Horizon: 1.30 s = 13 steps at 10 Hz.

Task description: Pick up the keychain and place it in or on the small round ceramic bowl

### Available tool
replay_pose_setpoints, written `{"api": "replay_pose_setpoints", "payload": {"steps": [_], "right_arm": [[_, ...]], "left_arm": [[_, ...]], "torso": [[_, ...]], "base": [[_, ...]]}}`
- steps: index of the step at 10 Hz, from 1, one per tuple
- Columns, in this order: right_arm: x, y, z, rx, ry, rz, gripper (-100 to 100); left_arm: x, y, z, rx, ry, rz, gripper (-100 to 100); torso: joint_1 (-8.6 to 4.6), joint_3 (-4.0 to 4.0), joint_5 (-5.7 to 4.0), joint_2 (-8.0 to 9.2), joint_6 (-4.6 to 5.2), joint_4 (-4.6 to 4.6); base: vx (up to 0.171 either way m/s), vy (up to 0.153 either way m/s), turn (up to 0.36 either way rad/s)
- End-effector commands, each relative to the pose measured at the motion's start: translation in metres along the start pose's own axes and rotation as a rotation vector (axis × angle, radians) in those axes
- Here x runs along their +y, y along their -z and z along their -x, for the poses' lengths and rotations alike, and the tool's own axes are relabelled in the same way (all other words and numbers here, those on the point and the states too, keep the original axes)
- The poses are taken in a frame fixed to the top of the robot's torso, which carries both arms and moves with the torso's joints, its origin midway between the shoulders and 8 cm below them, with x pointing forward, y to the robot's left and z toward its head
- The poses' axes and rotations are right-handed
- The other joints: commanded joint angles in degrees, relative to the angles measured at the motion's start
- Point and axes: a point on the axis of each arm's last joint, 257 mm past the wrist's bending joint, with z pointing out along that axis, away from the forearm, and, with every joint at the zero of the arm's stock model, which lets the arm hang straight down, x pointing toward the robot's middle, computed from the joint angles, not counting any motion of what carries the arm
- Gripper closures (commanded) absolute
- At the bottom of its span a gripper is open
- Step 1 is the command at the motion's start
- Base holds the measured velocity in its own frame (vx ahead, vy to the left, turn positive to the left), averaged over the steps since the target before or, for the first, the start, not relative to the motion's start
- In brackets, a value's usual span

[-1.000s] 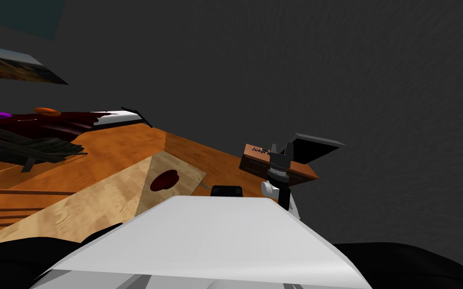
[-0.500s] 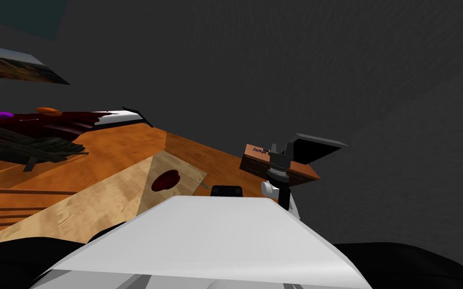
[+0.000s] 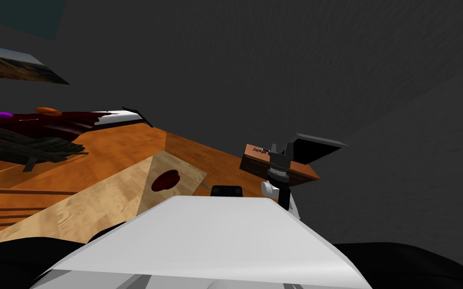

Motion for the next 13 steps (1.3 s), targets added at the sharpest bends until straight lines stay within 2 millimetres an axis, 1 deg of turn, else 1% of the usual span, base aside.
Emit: {"api": "replay_pose_setpoints", "payload": {"steps": [1, 3, 4, 5, 6, 7, 8, 13], "right_arm": [[0.000, 0.000, 0.000, 0.000, 0.000, 0.000, 0], [0.000, 0.000, 0.000, 0.000, 0.000, 0.000, 0], [0.000, 0.000, 0.000, 0.000, 0.000, 0.000, 0], [0.000, 0.000, 0.000, 0.000, 0.000, 0.000, 0], [0.000, 0.000, 0.000, 0.000, 0.000, 0.000, 0], [0.000, 0.000, 0.000, 0.000, 0.000, 0.000, 0], [0.000, 0.000, 0.000, 0.000, 0.000, 0.000, 0], [0.000, 0.000, 0.000, 0.000, 0.000, 0.000, 0]], "left_arm": [[-0.004, 0.008, 0.003, -0.001, 0.003, 0.000, 100], [-0.006, 0.014, 0.005, -0.002, 0.004, 0.000, 100], [-0.005, 0.011, 0.004, -0.001, 0.004, -0.002, 100], [-0.005, 0.012, 0.004, -0.001, 0.004, 0.000, 0], [-0.035, 0.017, -0.002, 0.007, 0.020, -0.063, 100], [-0.041, 0.019, -0.004, 0.009, 0.029, -0.079, 100], [-0.048, 0.020, -0.006, 0.011, 0.040, -0.095, 100], [-0.077, 0.031, -0.013, 0.018, 0.108, -0.175, 100]], "torso": [[0.00, 0.00, 0.00, 0.00, 0.00, 0.00], [-0.15, 0.01, -0.03, 0.03, 0.00, 0.00], [-0.16, 0.01, -0.03, 0.03, -0.01, -0.01], [-0.08, 0.00, -0.01, 0.01, 0.00, -0.01], [-0.03, -0.01, 0.00, 0.00, 0.00, -0.01], [-0.35, -0.16, -0.06, -0.37, 0.20, 0.02], [-0.72, -0.35, -0.16, -0.71, 0.20, -0.04], [-0.44, -0.27, -0.16, -0.58, 0.02, 0.00]], "base": [[-0.006, -0.024, -0.015], [-0.008, -0.034, -0.009], [-0.004, -0.014, 0.002], [0.000, 0.000, 0.000], [0.090, -0.113, -0.193], [0.171, -0.190, -0.226], [0.177, -0.166, -0.071], [0.141, -0.086, -0.042]]}}
